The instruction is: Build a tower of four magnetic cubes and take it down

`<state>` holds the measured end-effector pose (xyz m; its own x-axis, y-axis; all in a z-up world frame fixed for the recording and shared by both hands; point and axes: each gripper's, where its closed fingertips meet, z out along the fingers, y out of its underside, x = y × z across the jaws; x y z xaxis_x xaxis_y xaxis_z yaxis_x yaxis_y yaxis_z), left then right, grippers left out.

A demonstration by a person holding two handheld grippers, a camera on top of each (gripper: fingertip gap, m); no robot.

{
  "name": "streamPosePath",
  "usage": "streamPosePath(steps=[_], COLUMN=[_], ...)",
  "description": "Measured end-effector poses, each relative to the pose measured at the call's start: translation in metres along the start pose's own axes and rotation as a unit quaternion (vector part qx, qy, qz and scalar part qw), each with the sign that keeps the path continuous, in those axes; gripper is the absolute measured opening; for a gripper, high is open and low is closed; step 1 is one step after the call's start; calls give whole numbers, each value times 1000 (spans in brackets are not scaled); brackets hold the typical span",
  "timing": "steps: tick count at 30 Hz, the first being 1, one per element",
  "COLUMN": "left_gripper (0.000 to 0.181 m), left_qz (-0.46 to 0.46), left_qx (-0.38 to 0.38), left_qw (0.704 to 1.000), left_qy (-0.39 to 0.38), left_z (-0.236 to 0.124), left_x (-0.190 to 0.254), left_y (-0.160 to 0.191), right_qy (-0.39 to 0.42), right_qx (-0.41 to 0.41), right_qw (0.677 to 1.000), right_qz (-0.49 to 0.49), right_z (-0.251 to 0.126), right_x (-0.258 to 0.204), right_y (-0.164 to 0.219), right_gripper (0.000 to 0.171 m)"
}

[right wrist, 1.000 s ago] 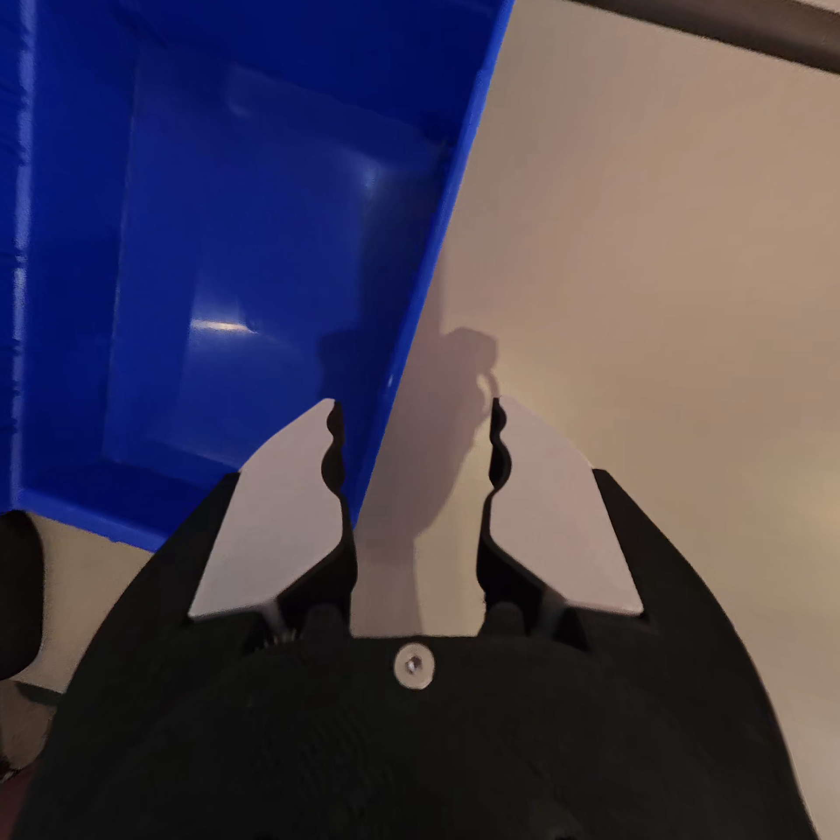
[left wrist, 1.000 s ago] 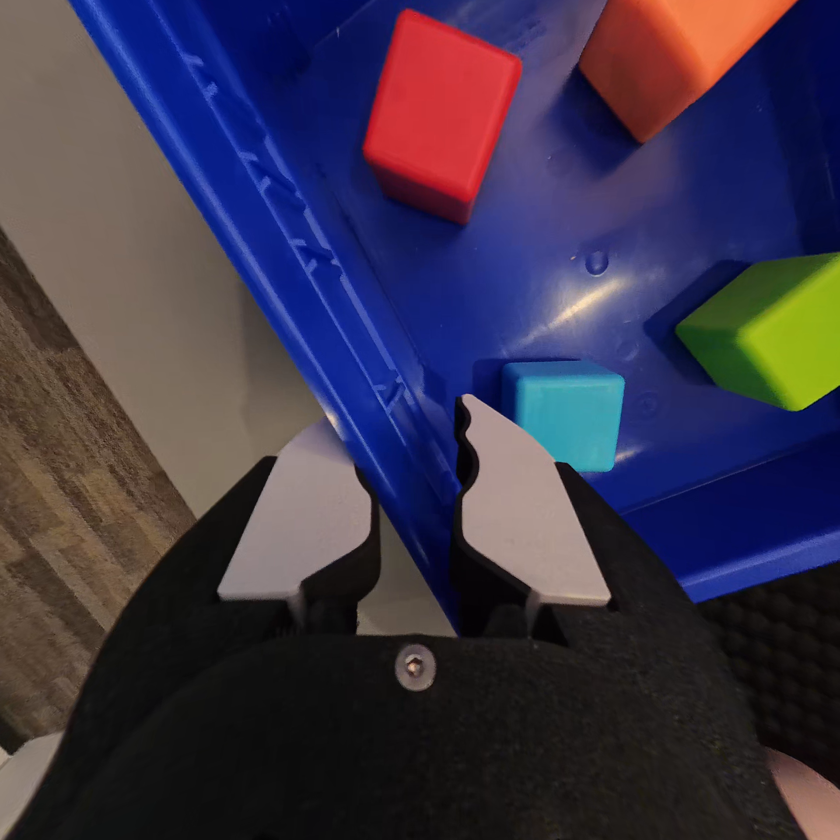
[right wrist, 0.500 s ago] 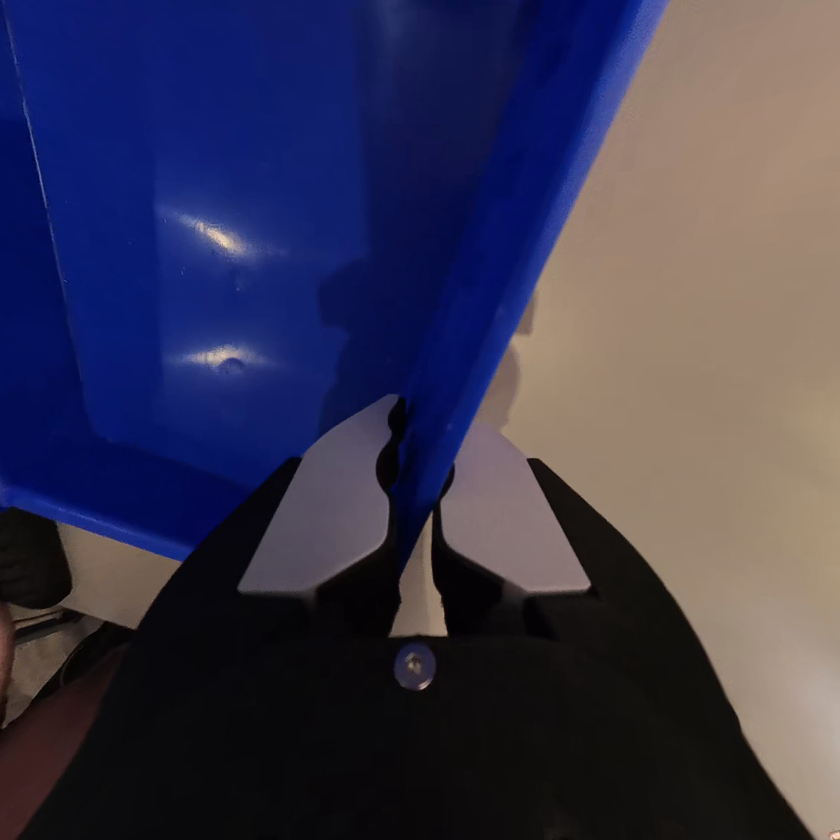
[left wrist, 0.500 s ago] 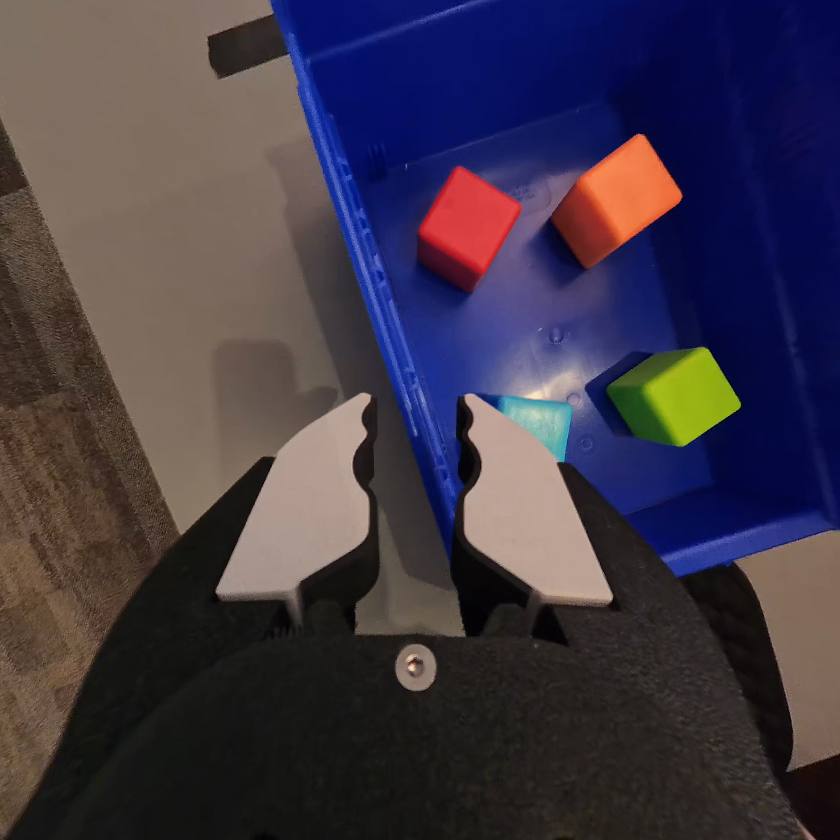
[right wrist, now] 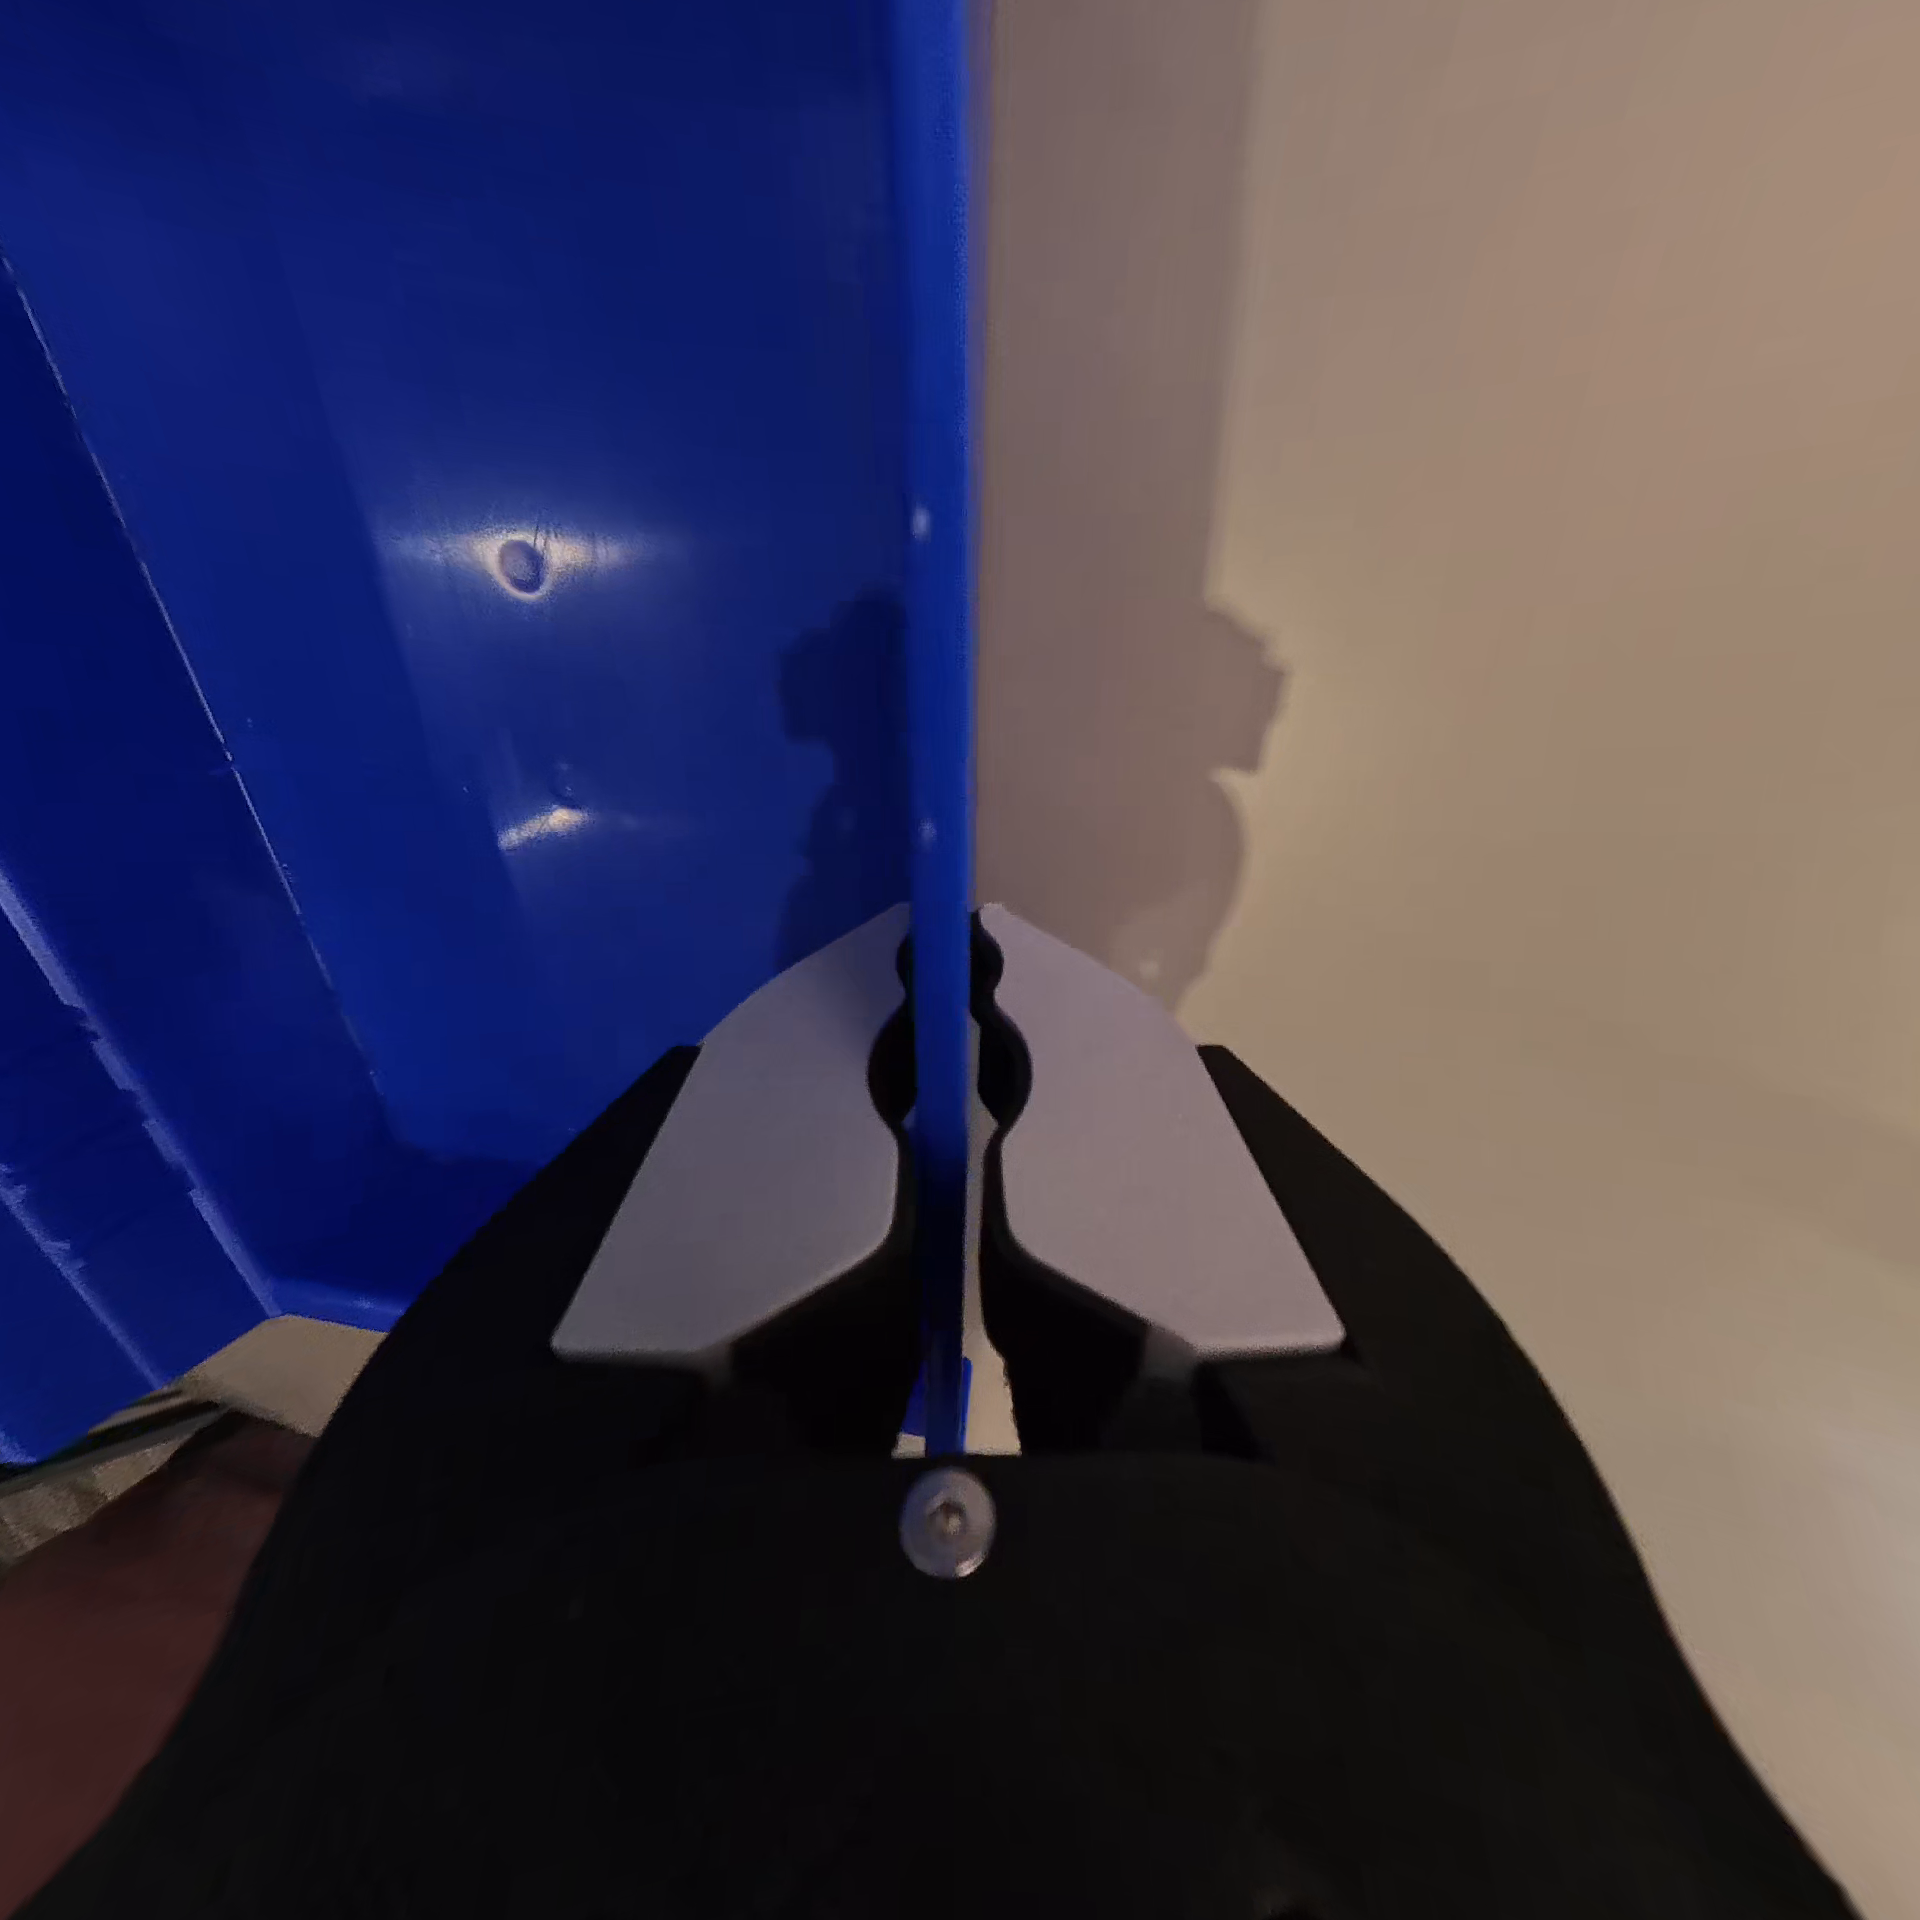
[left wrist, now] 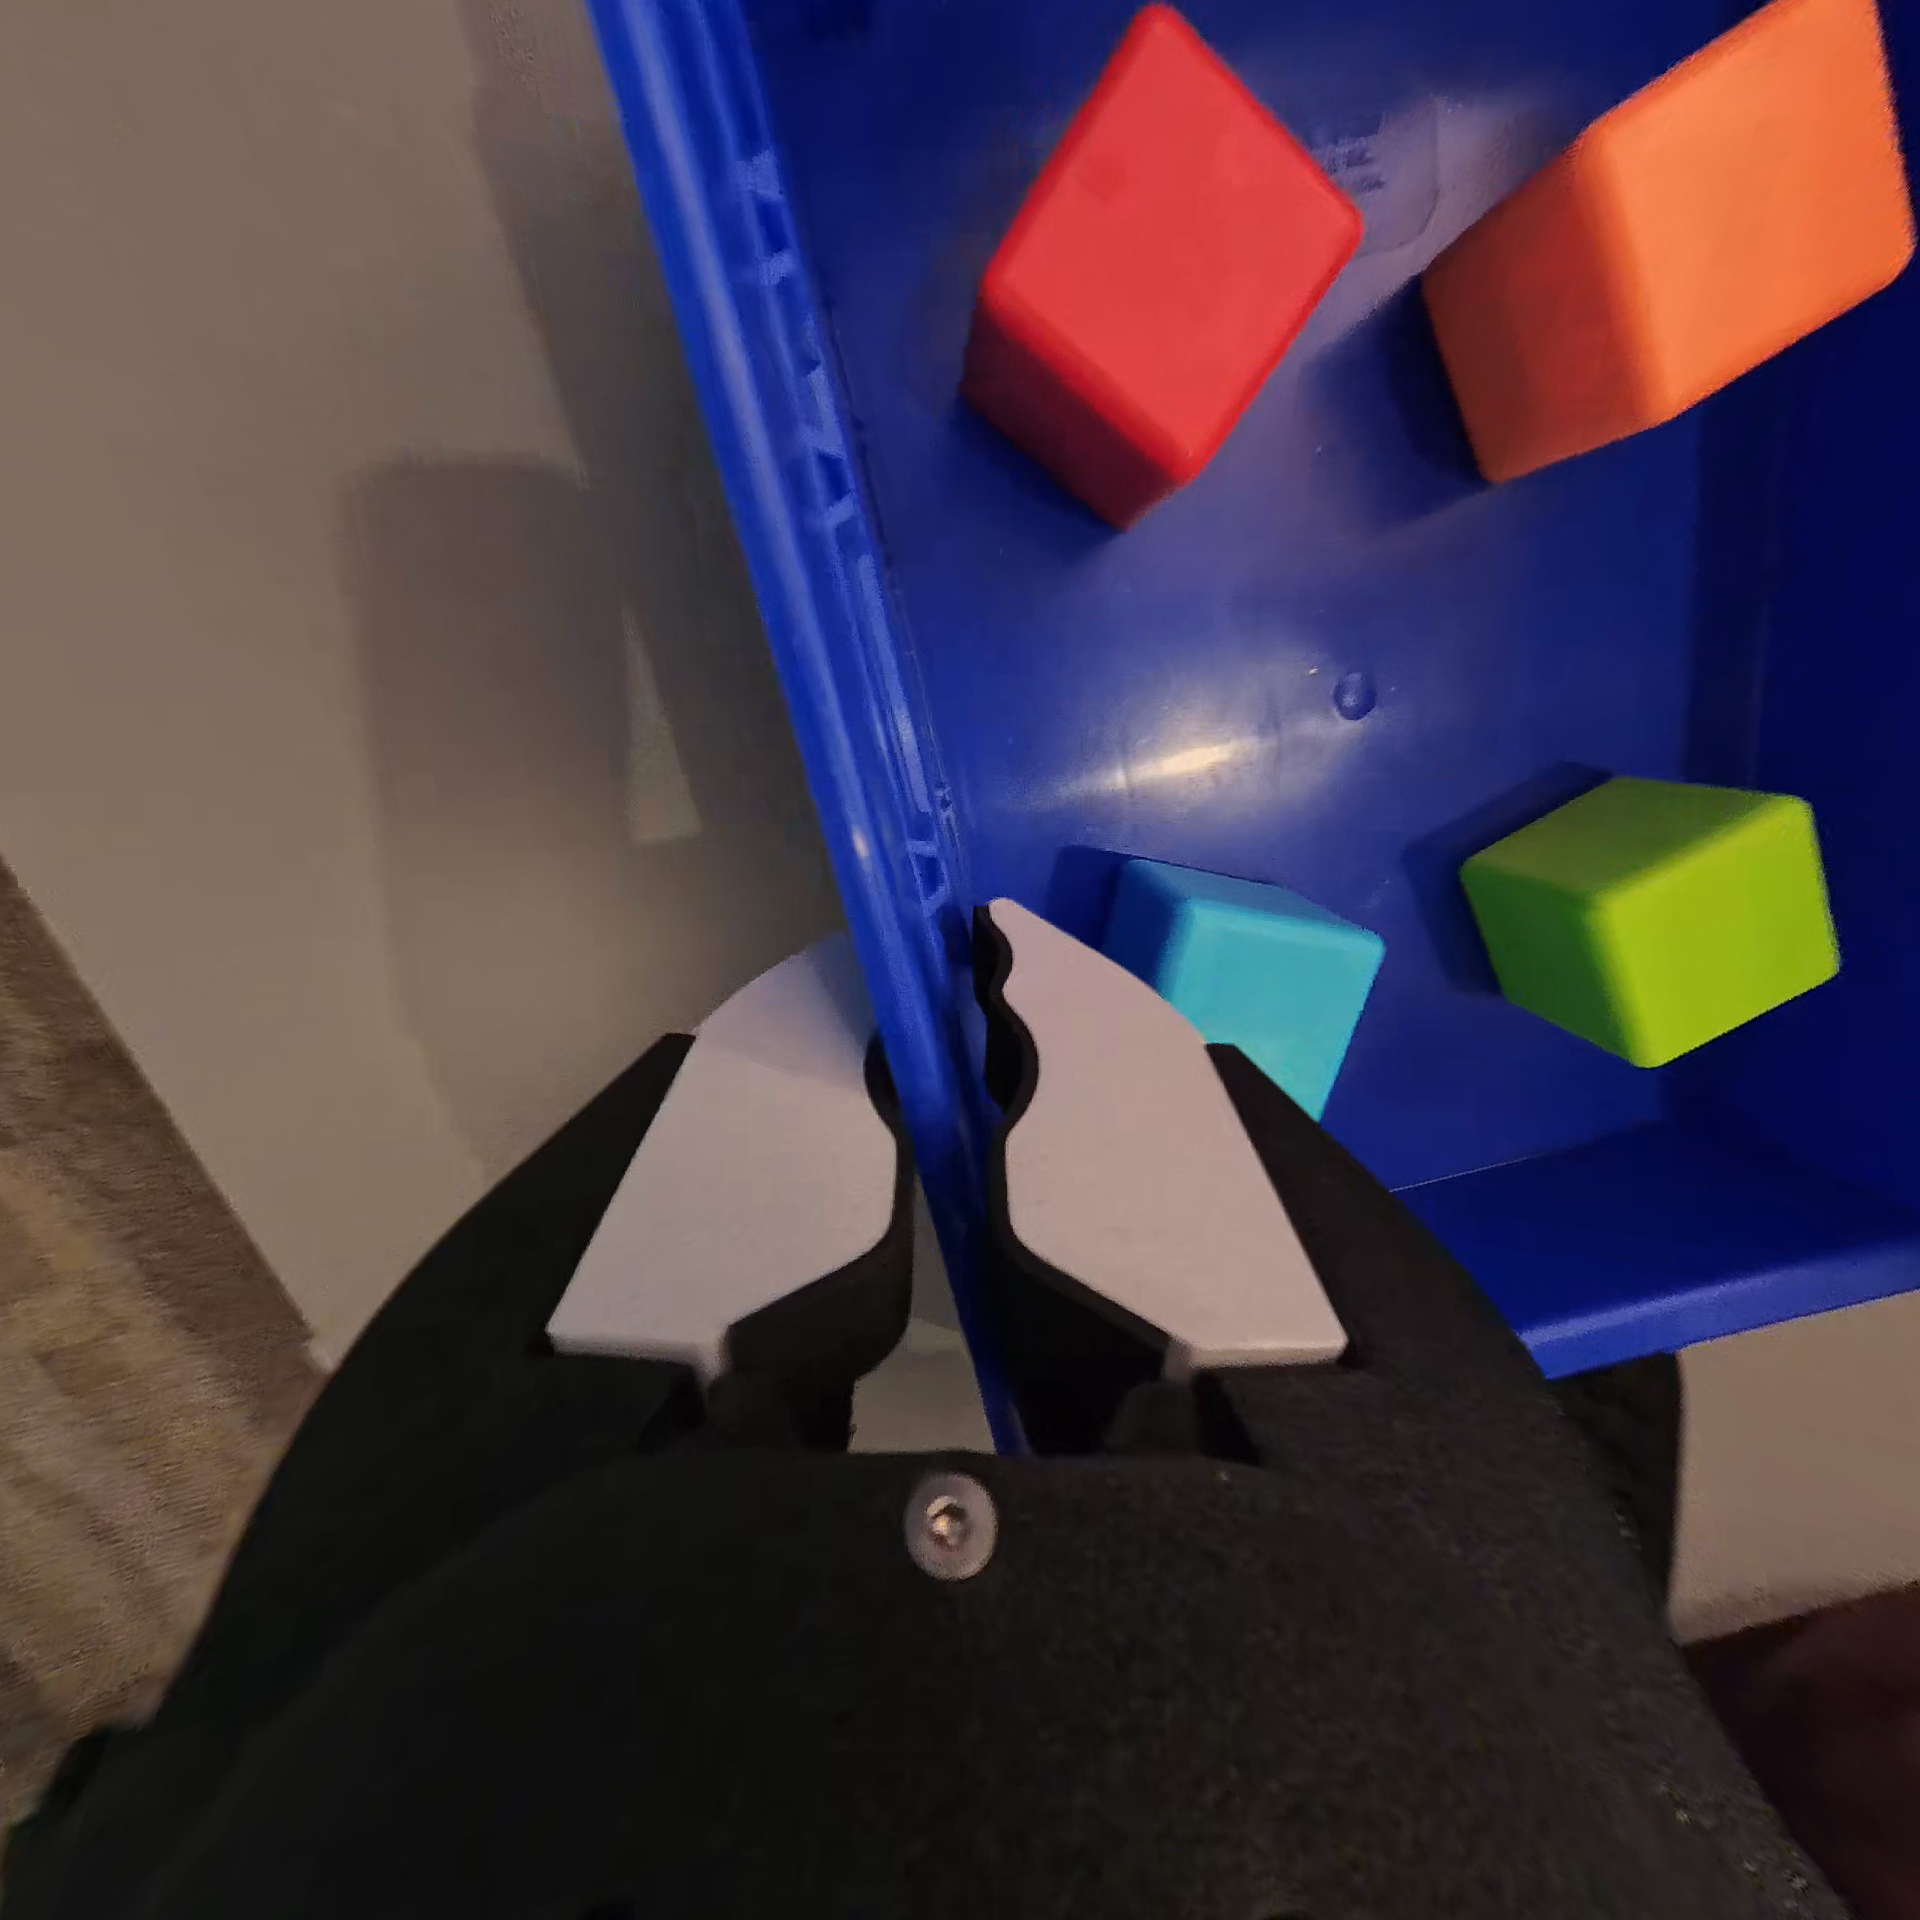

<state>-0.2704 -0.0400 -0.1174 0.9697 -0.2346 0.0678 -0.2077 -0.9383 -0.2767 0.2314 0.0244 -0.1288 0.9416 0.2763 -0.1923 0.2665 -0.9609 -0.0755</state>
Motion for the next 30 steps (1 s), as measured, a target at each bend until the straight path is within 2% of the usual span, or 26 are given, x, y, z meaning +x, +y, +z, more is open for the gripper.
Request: streamPosePath(steps=[4, 11, 17, 25, 30], left_gripper=[8, 7, 7, 12, 24], left_qz=[-33, -21, -36, -42, -32], left_qx=[7, -8, -18, -24, 2], left_qw=[999, 1000, 999, 999, 998], left_qy=[37, 1, -7, -24, -46], left_z=[-1, -3, -6, -9, -17], left_x=[1, -3, -8, -17, -23], left_y=[2, 9, 18, 28, 24], right_qy=[9, 19, 26, 23, 31], right_qx=[4, -2, -8, 11, 64], right_qw=[999, 996, 990, 987, 987], right_qz=[34, 93, 137, 156, 144], right_z=[-11, -33, -47, -56, -57], right_x=[56, 158, 224, 263, 267], right_y=[16, 52, 85, 105, 102], right_gripper=[7, 7, 7, 7, 12])
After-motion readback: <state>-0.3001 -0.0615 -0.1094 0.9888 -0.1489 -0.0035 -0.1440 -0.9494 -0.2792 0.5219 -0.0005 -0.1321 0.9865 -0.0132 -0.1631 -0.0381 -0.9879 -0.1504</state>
